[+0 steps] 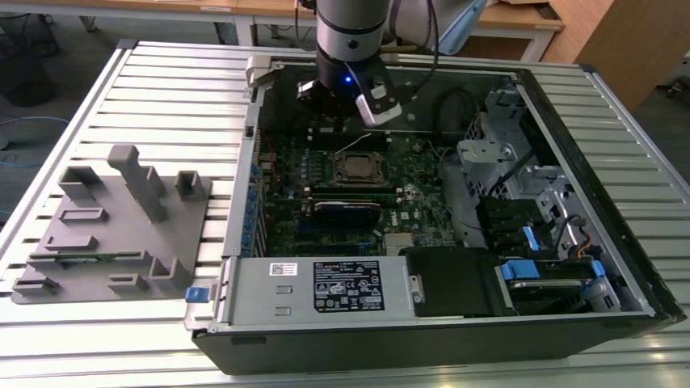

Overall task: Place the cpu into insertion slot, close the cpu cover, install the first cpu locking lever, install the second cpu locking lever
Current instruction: 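Install the first cpu locking lever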

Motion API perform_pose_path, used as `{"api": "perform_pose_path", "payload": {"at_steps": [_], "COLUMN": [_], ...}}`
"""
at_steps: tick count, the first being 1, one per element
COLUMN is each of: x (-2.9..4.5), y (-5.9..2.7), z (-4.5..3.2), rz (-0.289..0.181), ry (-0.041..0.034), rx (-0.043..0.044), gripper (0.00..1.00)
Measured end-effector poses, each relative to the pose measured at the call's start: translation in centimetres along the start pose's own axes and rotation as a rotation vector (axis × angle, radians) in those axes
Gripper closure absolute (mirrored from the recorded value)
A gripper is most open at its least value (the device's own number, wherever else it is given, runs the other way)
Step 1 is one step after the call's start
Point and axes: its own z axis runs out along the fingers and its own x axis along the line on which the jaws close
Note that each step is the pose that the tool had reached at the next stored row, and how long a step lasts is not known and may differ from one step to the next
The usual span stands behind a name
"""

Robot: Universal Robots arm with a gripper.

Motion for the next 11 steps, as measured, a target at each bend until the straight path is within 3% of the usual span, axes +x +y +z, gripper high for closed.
{"api": "perform_pose_path", "payload": {"at_steps": [11], "x": [-0.03], "y": [0.08], "z": [-0.28], "rz": [0.0], "ry": [-0.0001], "rx": [-0.0002], "gripper": [0.89]}}
